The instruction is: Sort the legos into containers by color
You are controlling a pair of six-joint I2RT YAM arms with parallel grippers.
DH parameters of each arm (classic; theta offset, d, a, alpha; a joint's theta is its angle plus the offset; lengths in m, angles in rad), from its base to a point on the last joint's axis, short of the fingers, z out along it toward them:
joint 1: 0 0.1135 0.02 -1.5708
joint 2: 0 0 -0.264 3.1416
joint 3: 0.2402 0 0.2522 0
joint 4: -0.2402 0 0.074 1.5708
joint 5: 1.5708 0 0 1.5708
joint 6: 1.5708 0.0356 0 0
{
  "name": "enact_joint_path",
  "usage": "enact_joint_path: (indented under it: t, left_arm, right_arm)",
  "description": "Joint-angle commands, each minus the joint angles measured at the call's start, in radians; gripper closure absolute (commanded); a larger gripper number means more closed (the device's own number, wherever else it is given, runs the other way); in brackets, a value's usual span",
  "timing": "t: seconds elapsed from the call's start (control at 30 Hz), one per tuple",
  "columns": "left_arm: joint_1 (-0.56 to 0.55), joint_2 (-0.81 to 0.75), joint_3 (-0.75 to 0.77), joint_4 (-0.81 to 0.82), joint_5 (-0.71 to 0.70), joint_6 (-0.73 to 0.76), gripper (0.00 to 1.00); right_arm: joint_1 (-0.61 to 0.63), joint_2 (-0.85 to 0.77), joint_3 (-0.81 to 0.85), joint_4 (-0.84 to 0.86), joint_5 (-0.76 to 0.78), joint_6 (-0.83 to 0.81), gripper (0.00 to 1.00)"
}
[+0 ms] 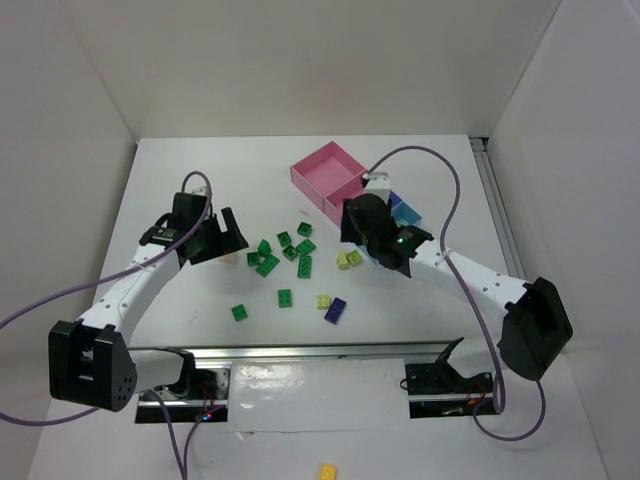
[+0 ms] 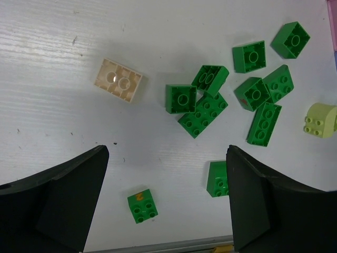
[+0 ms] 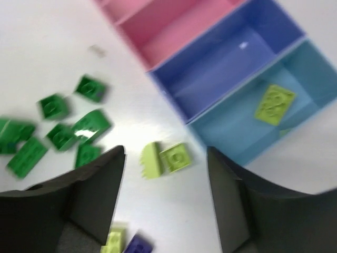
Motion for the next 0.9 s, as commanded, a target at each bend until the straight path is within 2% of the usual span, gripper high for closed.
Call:
enact_joint_path:
  t: [0.0,0.03,0.13,0.27,0.47,0.73,0.87]
  left_arm:
    - [-0.001,0.020,0.033,-0.003,0.036,-0.017,0.05]
    - [-0.001,0.020,0.033,-0.003,0.036,-0.017,0.05]
    - [-0.001,0.008,0.033,0.006,0.036,-0.026,0.05]
    - [-0.001,-0.014,0.033,0.006,0.015,-0.026,0.05]
    - [-0.001,-0.014,0.033,-0.003,0.015,-0.026,0.05]
    - [-0.001,-0.004,0.024,-0.003,0.015,-0.026,0.05]
    - [-0.001,-0.004,0.024,-0.003,0.015,-0.026,0.05]
  right_arm:
    - [0.086,-0.038,-0.036,0.008,0.026,0.020,0.34]
    - [0.098,-0.029,-0.047,0.022,-0.003,0.020,0.42]
    - [0.136,0.053,-0.059,0.042,-0.043,0.029,0.42]
    - [0.136,0.156,-0.033,0.053,-0.083,0.029,0.38]
    - [0.136,0.281,0.030,0.074,-0.116,-0.006,0.38]
    - [0.127,0.336,0.052,0.063,-0.098,-0.015,0.38]
    - [0.127,0.359,0.061,0.073,-0.107,-0.015,0.45]
